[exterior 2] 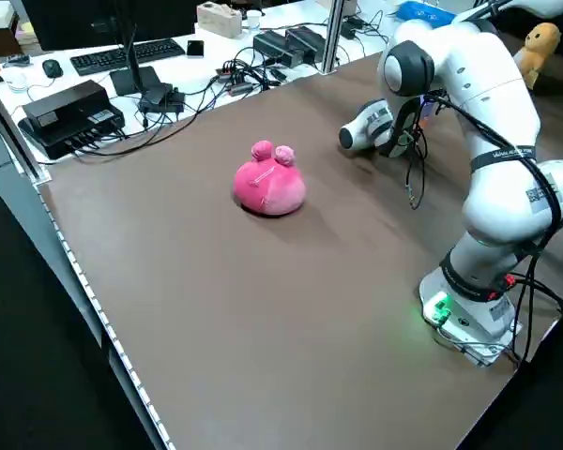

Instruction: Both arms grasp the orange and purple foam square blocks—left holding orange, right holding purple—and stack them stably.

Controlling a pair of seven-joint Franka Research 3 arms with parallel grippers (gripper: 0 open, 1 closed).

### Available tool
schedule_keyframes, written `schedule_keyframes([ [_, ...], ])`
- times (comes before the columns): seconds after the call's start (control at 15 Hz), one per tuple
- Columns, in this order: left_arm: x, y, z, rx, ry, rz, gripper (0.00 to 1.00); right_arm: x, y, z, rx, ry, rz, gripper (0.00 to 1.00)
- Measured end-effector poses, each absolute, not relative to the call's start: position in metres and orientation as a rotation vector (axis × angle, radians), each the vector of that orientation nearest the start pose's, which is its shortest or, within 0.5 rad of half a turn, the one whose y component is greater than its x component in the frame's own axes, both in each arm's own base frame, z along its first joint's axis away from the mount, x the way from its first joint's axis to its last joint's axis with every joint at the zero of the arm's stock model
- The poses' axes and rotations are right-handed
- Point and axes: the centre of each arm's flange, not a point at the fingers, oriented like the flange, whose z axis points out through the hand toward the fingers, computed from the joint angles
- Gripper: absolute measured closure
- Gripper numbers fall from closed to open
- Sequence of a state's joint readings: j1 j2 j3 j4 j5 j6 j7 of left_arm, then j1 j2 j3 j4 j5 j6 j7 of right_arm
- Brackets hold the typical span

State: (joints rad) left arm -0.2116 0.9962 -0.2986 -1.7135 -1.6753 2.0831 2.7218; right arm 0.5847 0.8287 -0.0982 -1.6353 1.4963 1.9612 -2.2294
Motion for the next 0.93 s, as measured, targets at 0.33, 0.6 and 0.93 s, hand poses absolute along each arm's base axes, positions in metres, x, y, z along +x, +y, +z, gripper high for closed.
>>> schedule_keyframes([
  [0.33,0.524,-0.341,0.041,1.285,-1.372,1.071,0.00,0.558,0.366,0.139,-1.327,-1.531,-0.695,0.00],
  [0.6,0.529,-0.336,0.042,1.295,-1.374,1.080,0.00,0.565,0.355,0.139,-1.343,-1.520,-0.708,0.00],
  [0.93,0.538,-0.324,0.044,1.312,-1.365,1.100,0.00,0.589,0.308,0.141,-1.368,-1.483,-0.735,0.00],
])
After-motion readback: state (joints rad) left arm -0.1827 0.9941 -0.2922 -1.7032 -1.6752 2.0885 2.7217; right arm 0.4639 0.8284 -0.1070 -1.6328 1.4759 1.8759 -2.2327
